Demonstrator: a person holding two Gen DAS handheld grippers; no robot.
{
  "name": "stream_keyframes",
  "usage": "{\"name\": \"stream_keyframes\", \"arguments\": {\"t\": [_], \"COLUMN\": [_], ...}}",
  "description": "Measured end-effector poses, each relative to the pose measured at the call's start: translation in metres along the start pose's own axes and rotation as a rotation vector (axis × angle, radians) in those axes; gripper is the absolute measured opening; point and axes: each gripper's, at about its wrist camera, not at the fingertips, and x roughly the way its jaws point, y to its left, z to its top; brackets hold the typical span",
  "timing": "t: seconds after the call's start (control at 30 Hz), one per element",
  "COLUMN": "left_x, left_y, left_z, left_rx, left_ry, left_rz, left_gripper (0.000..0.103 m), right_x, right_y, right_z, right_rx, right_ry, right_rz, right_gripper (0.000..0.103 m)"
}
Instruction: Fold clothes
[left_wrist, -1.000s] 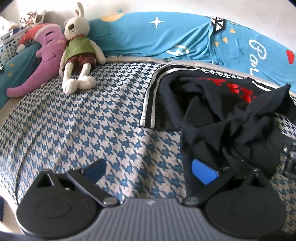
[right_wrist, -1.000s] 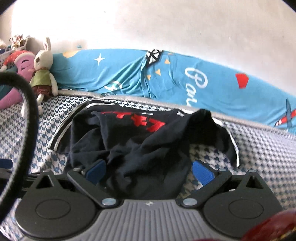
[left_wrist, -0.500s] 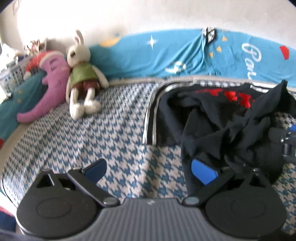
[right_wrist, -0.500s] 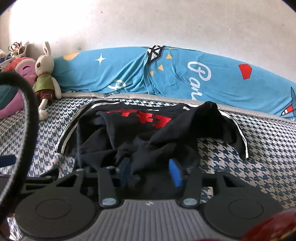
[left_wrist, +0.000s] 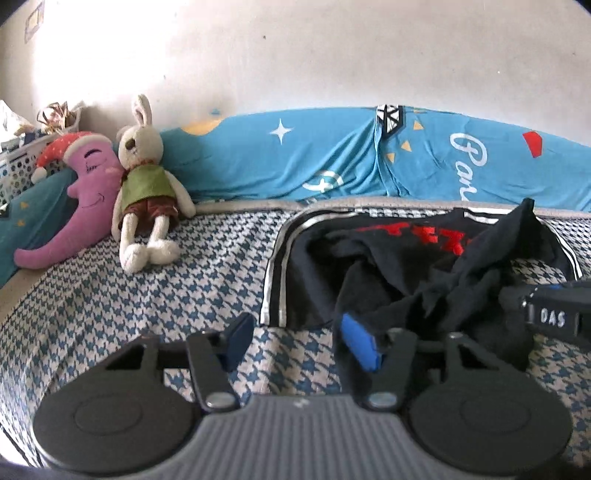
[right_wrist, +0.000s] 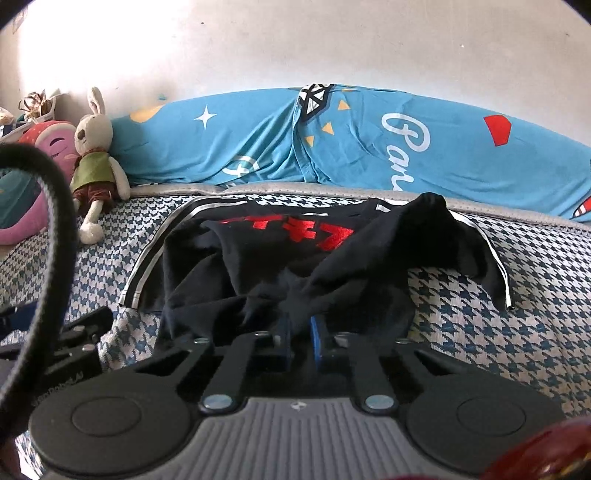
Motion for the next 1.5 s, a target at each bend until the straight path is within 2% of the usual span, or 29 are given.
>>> {"name": "stream_keyframes", "arguments": {"t": [0.07,0.13,0.2,0.27,0.33,0.43,0.6,0.77,0.97,1.07,1.13,1.17,1.23,1.27,1.3,1.33,1.37,1.4,1.5], "left_x": [0.005,0.01,0.016,0.021,0.026,0.037,0.064,0.089,0.125,0.141,0.147,0.146,0.143,0.141,0.14,0.138,0.137,0.135,0.131], "left_y": [0.006,0.018,0.029,0.041,0.053,0.069,0.083,0.08,0.071,0.066,0.063,0.063,0.063,0.062,0.062,0.062,0.062,0.061,0.061], "left_z": [-0.001,-0.002,-0.003,-0.004,-0.005,-0.006,-0.001,0.008,0.016,0.017,0.017,0.019,0.023,0.025,0.027,0.029,0.031,0.033,0.039], "left_rx": [-0.004,-0.038,-0.071,-0.104,-0.137,-0.184,-0.253,-0.278,-0.296,-0.291,-0.289,-0.284,-0.275,-0.27,-0.265,-0.26,-0.255,-0.25,-0.235], "left_ry": [0.027,0.047,0.067,0.087,0.107,0.138,0.184,0.208,0.241,0.263,0.262,0.252,0.231,0.221,0.211,0.201,0.191,0.181,0.15], "left_rz": [0.017,0.018,0.02,0.021,0.023,0.027,0.003,-0.061,-0.067,-0.064,-0.059,-0.05,-0.032,-0.023,-0.014,-0.005,0.004,0.013,0.039], "left_gripper": [0.057,0.068,0.09,0.096,0.102,0.103,0.103,0.103,0.103,0.103,0.1,0.095,0.078,0.06,0.046,0.041,0.028,0.02,0.015], "right_x": [-0.001,-0.002,-0.003,-0.002,-0.002,0.0,0.012,0.022,0.036,0.04,0.041,0.041,0.04,0.04,0.041,0.042,0.042,0.042,0.038], "right_y": [-0.001,0.0,0.001,0.004,0.007,0.02,0.044,0.06,0.067,0.07,0.072,0.072,0.07,0.068,0.066,0.064,0.063,0.062,0.06], "right_z": [0.0,-0.001,-0.002,-0.002,-0.003,-0.008,-0.023,-0.036,-0.043,-0.046,-0.047,-0.048,-0.047,-0.046,-0.044,-0.043,-0.042,-0.041,-0.038], "right_rx": [-0.004,-0.013,-0.017,-0.014,-0.014,-0.051,-0.127,-0.159,-0.158,-0.176,-0.197,-0.202,-0.198,-0.192,-0.18,-0.169,-0.157,-0.145,-0.129], "right_ry": [0.004,0.006,0.008,0.018,0.028,0.051,0.119,0.165,0.216,0.207,0.202,0.199,0.193,0.191,0.192,0.192,0.193,0.194,0.176], "right_rz": [0.016,0.039,0.075,0.12,0.167,0.234,0.284,0.299,0.286,0.257,0.239,0.231,0.215,0.209,0.207,0.207,0.212,0.217,0.237], "right_gripper": [0.013,0.013,0.014,0.018,0.031,0.044,0.054,0.056,0.06,0.062,0.061,0.06,0.045,0.04,0.029,0.02,0.017,0.011,0.008]}}
